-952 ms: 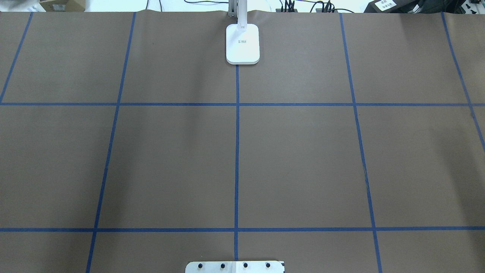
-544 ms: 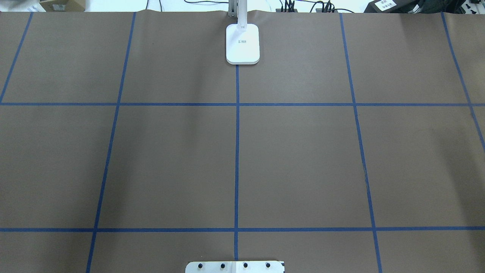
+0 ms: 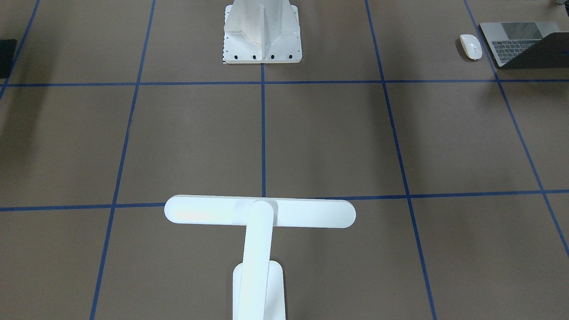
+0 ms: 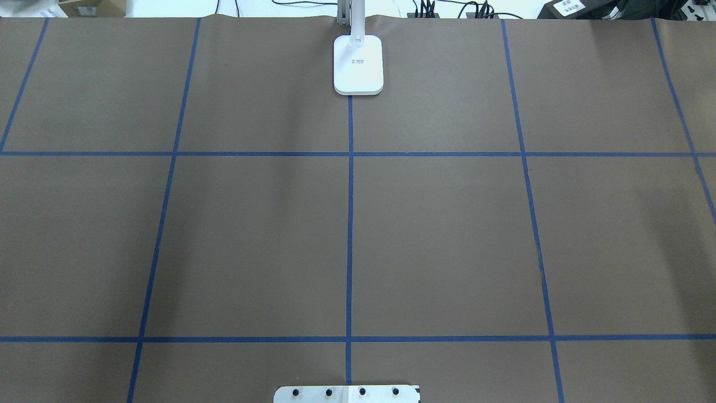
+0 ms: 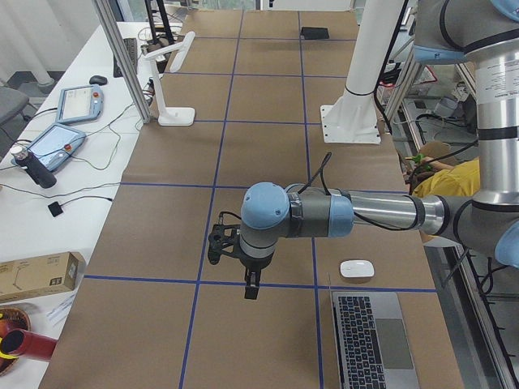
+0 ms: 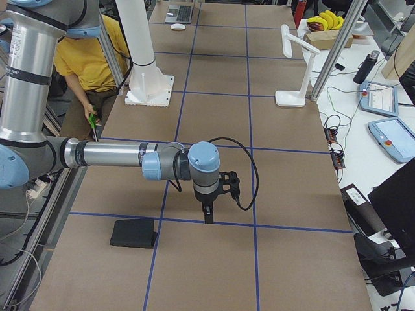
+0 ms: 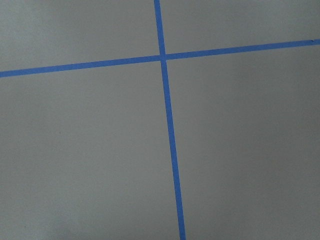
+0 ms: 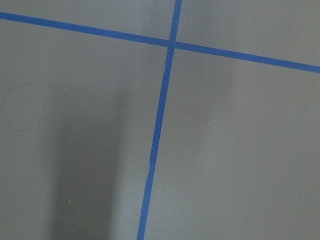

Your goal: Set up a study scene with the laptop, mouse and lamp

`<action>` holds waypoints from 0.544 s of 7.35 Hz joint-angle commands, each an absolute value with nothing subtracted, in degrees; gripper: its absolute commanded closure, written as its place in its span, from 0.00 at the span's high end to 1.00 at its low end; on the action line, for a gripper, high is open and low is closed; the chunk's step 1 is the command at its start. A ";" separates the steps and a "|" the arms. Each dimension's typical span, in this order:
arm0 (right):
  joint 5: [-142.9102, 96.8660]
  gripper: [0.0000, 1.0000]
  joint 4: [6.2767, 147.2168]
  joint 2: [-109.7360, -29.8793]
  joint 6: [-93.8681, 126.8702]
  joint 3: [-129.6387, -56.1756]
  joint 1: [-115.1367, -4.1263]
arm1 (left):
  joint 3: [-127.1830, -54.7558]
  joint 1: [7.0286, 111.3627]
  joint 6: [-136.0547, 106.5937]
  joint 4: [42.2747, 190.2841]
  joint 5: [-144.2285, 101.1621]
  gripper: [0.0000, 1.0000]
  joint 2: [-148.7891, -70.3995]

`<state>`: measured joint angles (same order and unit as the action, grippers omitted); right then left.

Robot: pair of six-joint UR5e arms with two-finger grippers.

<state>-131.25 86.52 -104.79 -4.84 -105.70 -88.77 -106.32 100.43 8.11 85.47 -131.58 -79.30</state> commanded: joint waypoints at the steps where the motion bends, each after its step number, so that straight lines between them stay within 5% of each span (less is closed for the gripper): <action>1: -131.22 1.00 86.48 -104.85 -4.92 -105.65 -88.77 | -106.08 101.60 7.30 84.30 -127.89 1.00 -79.37; 4: -131.22 1.00 86.48 -104.94 -5.01 -105.73 -88.77 | -104.68 105.81 -5.38 83.85 -127.09 1.00 -73.41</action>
<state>-131.23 86.49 -104.91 -5.00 -105.71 -88.77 -105.20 104.14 1.91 84.01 -127.30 -76.22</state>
